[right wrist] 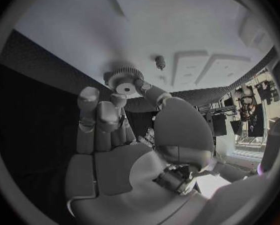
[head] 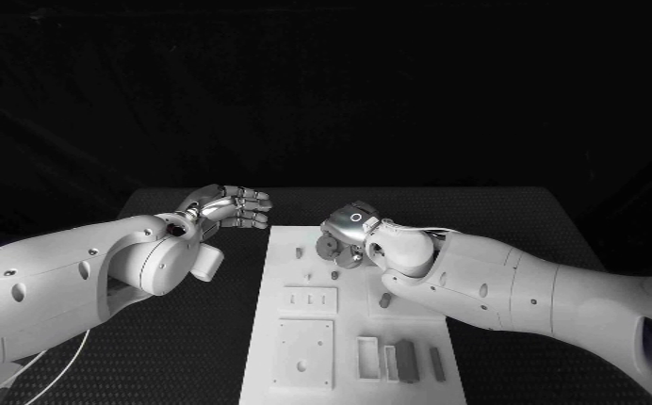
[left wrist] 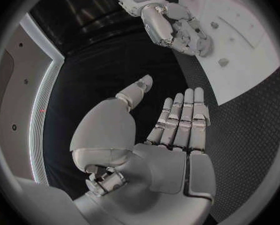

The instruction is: Assemble the parts on the task board

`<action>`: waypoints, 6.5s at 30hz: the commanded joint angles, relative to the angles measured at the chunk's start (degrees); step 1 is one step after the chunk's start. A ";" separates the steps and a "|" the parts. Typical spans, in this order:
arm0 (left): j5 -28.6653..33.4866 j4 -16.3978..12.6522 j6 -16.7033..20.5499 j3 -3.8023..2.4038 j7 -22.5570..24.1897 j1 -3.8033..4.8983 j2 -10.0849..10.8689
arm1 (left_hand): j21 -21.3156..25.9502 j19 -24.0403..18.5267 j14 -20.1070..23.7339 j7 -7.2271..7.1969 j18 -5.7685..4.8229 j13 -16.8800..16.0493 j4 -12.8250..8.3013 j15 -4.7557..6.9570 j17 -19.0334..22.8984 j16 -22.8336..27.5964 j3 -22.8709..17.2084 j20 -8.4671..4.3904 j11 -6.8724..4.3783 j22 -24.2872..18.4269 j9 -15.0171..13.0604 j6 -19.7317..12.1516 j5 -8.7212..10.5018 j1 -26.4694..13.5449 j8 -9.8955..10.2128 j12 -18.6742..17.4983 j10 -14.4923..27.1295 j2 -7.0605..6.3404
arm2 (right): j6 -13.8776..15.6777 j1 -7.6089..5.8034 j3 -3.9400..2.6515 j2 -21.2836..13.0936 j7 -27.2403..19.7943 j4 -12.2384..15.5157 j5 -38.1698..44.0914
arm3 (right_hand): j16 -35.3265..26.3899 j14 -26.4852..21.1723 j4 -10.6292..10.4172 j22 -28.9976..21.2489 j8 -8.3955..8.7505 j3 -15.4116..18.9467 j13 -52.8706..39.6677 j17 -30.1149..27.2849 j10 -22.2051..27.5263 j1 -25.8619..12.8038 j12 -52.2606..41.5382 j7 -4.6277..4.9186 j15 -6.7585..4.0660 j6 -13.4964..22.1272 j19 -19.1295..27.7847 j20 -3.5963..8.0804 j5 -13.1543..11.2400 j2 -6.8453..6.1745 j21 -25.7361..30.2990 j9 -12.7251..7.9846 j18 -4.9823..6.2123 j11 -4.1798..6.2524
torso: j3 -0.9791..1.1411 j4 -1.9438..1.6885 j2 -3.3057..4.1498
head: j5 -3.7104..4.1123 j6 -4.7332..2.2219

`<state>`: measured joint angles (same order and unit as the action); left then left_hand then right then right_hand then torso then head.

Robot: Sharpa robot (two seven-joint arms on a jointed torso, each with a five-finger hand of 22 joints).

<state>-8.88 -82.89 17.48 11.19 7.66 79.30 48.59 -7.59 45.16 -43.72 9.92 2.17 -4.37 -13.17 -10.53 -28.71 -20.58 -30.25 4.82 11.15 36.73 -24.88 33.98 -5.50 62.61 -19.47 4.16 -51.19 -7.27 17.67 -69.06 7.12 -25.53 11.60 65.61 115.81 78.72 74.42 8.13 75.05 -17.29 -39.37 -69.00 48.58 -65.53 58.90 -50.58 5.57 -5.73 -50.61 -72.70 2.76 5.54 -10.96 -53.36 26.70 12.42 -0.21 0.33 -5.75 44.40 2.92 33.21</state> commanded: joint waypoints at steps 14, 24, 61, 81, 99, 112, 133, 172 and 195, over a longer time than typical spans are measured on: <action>-0.21 0.00 -0.22 -0.06 0.50 0.17 -0.18 | 0.21 0.04 -0.07 3.14 0.88 0.09 0.23 -0.37 -0.11 0.25 0.01 0.32 -0.06 0.08 0.10 0.24 0.23 0.04 0.08 -0.22 0.18 -0.33 | -2.01 0.54 0.35 0.29 -1.21 -0.23 -2.42 | 0.15 -0.37 -2.27 0.81 1.48 -0.13 0.32 0.09 0.37 -0.43 -0.22 2.25 0.67 0.70 0.31 0.50 0.27 -2.22 0.18 -0.78 2.58 -1.06 | -0.04 -0.05 0.00 | 0.10 0.03; -0.21 -0.10 -0.14 -0.06 0.47 0.17 -0.09 | 0.22 0.04 -0.07 3.15 0.88 0.09 0.23 -0.37 -0.13 0.27 0.01 0.32 -0.06 0.08 0.10 0.24 0.23 0.04 0.08 -0.22 0.18 -0.34 | -3.02 0.54 0.35 0.04 -1.67 0.25 -2.70 | 0.16 -0.38 -2.69 0.84 1.39 -0.28 0.34 0.12 0.46 -0.17 -0.31 2.28 0.72 0.48 0.31 0.54 0.25 -2.15 0.20 -0.79 2.58 -1.09 | -0.10 -0.08 -0.01 | 0.10 0.17; -0.21 -0.04 0.10 -0.07 0.38 0.17 0.06 | 0.28 0.07 -0.11 3.33 0.88 0.11 0.36 -0.39 -0.23 0.36 0.03 0.33 0.04 0.12 0.14 0.13 0.23 -0.05 0.15 -0.26 0.28 -0.47 | -7.75 0.52 0.34 -0.42 -4.35 -2.19 -15.30 | 0.41 -0.84 -7.08 1.06 3.36 0.87 0.46 0.62 1.71 -2.89 -0.92 2.39 0.82 4.05 0.92 0.67 0.19 0.04 0.30 -1.79 2.58 -1.21 | -0.08 -0.06 -0.02 | 0.10 0.44; -0.21 0.30 0.33 -0.07 0.41 0.18 0.50 | 0.33 0.09 -0.12 3.53 0.89 0.14 0.73 -0.41 -0.33 0.46 0.01 0.34 0.18 0.16 0.18 -0.03 0.22 -0.31 0.25 -0.29 0.43 -0.55 | -2.19 -0.66 -1.22 -7.03 -5.77 3.40 -18.79 | 0.74 -0.98 -6.10 1.13 2.95 1.94 0.31 0.99 1.95 -3.58 -1.60 2.57 0.96 3.75 1.22 0.88 0.23 1.76 -0.21 -1.58 2.58 -1.36 | 0.17 0.20 -0.02 | 0.11 -0.03; -0.21 1.86 -0.44 0.01 1.60 0.13 0.51 | 0.41 0.18 -0.32 2.80 0.94 -0.03 0.73 -0.35 -0.57 0.53 -0.10 0.31 0.00 0.26 -0.03 0.85 0.25 -0.04 -0.26 0.05 -0.28 0.00 | 1.87 -3.91 -3.86 -18.94 -14.87 6.09 -26.35 | -0.96 -2.04 -1.54 0.73 1.82 0.17 3.16 0.31 3.34 1.42 0.96 2.86 1.30 1.81 2.69 0.38 0.25 -1.03 0.60 -1.16 2.55 -1.68 | 1.11 1.62 -0.36 | 0.41 -1.12; -0.21 2.66 -0.55 0.04 2.03 0.11 0.53 | 0.54 0.43 -0.69 2.54 0.91 -0.71 0.14 -0.20 -1.02 0.72 0.24 0.19 -0.21 0.44 -0.15 2.57 0.23 0.03 -0.90 0.91 -2.86 0.58 | -1.78 -3.88 -3.74 -21.18 -22.85 0.40 -32.72 | -4.10 -3.36 0.40 0.43 1.99 -0.27 25.50 -1.52 4.43 4.54 21.90 3.47 2.11 3.28 4.65 -0.62 0.26 -2.64 3.09 -0.50 2.58 -2.52 | 1.36 1.87 -0.41 | 1.22 -0.92; -0.21 3.07 -0.90 0.04 1.83 0.11 0.43 | 0.69 0.45 -0.66 2.77 0.86 -0.53 -0.01 -0.22 -1.17 0.94 0.35 0.18 -0.10 0.46 0.09 2.17 0.23 -0.10 -0.49 0.22 -2.14 0.45 | -4.62 -0.08 -3.07 -18.57 -23.42 -7.93 -32.03 | -3.76 -4.06 -1.88 0.85 1.91 5.71 28.82 -2.10 1.13 2.31 22.95 3.28 1.97 5.51 5.16 -0.82 0.18 -4.32 4.21 -0.40 2.58 -2.34 | 1.15 1.80 -0.46 | 1.43 -0.35; -0.25 2.31 -1.10 0.00 1.56 0.12 0.84 | 0.78 0.44 -0.64 2.89 0.84 -0.49 -0.02 -0.24 -1.25 1.07 0.35 0.19 -0.05 0.48 0.18 2.07 0.21 -0.13 -0.36 0.05 -2.02 0.42 | -1.78 2.55 -3.08 -13.66 -23.38 -13.23 -34.48 | 6.71 0.85 -1.44 1.15 0.46 7.37 -2.42 10.77 2.41 4.54 -16.10 1.70 0.47 4.01 2.80 1.44 0.22 1.66 -1.58 0.30 2.58 -0.66 | 1.10 1.86 -0.52 | 0.85 0.87; -0.39 2.24 -1.06 -0.01 1.28 0.12 0.97 | 0.82 0.44 -0.63 2.91 0.84 -0.49 -0.04 -0.26 -1.30 1.13 0.33 0.20 -0.04 0.49 0.21 2.05 0.22 -0.11 -0.32 -0.01 -1.98 0.38 | -2.70 2.87 -3.08 -13.21 -23.82 -12.93 -34.56 | 6.62 0.96 2.31 1.07 0.05 7.85 -1.90 11.20 2.49 4.34 -16.45 1.53 0.34 2.83 3.18 1.25 0.29 3.96 -2.05 0.69 2.58 -0.50 | 1.05 1.88 -0.57 | 0.63 1.25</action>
<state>-8.95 -80.48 17.13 11.23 8.60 79.31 49.56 -7.15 45.37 -43.92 10.33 2.15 -4.94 -13.02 -10.73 -29.94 -19.70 -30.10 5.02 11.05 37.15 -24.73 36.23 -5.49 62.77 -20.13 4.40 -53.54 -7.12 16.01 -66.31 3.98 -38.76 -11.64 52.50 81.22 85.09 75.14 9.98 75.05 -16.96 -31.55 -70.96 59.78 -63.00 63.36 -66.97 6.67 -5.42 -47.15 -69.98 3.81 5.54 -7.38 -55.14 27.32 12.30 -0.90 1.39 -3.86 43.84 3.53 34.45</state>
